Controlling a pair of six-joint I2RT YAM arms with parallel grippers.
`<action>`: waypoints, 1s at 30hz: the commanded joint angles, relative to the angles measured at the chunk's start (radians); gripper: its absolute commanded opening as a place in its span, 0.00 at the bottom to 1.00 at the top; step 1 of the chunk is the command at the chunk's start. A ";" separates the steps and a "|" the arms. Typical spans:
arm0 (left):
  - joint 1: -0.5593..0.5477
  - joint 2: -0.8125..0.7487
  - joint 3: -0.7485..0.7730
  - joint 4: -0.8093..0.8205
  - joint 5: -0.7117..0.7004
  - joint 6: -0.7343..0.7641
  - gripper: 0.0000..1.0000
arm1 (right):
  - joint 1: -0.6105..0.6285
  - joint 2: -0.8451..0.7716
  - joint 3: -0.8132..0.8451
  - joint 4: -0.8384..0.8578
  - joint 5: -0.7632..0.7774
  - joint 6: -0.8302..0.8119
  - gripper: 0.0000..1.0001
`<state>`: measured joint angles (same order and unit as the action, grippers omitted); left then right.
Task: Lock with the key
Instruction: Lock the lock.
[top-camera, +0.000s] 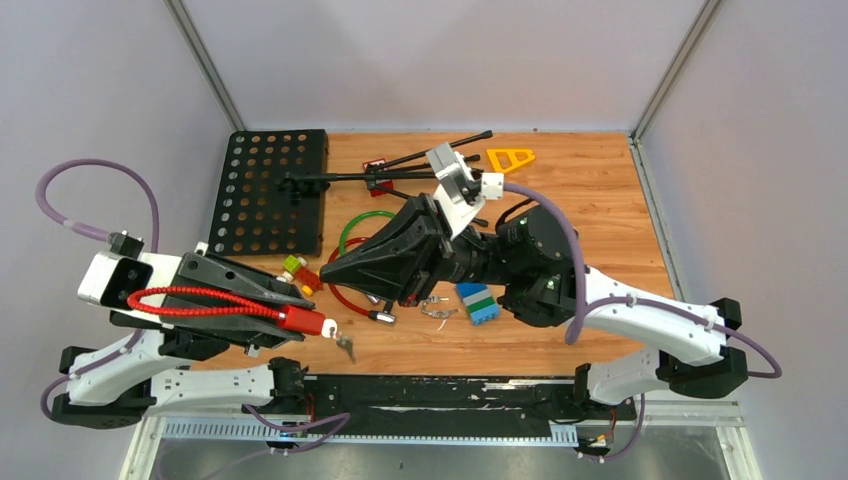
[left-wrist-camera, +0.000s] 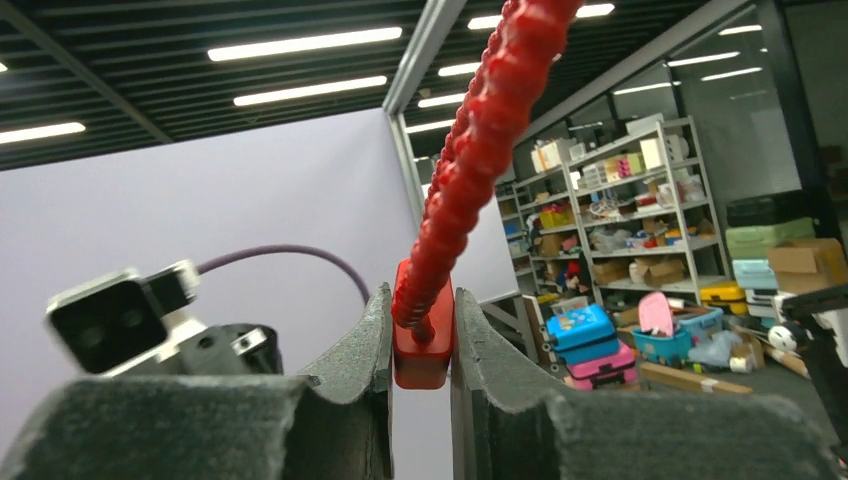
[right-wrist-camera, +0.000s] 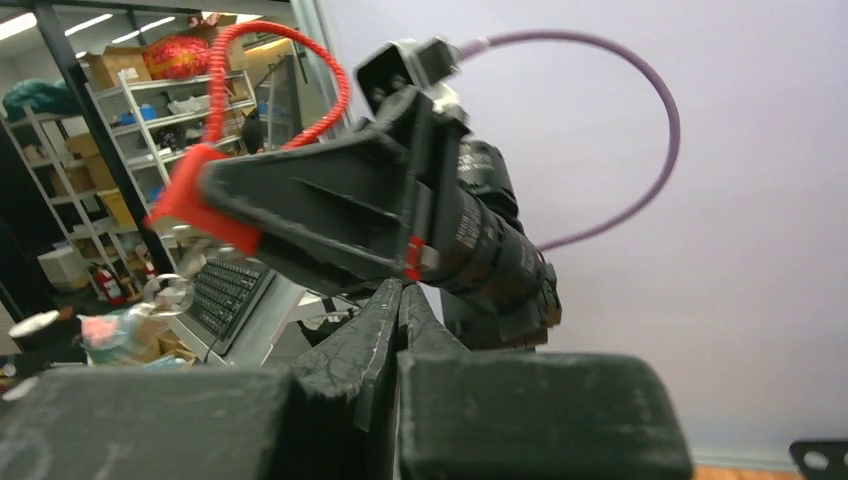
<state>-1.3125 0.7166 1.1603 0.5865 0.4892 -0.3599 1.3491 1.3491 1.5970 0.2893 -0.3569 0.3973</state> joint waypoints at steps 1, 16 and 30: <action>-0.005 0.010 0.033 0.010 0.124 0.002 0.00 | -0.021 0.001 -0.024 0.056 0.035 0.158 0.00; -0.005 -0.021 0.018 -0.025 0.109 0.065 0.00 | -0.035 -0.165 -0.052 -0.144 0.176 -0.011 0.23; -0.005 -0.020 0.174 -0.610 0.485 0.760 0.00 | -0.197 -0.090 -0.033 -0.065 -0.140 0.487 0.38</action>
<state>-1.3144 0.6941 1.2804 0.2108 0.8143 0.0643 1.1820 1.2266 1.5440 0.1951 -0.3653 0.7422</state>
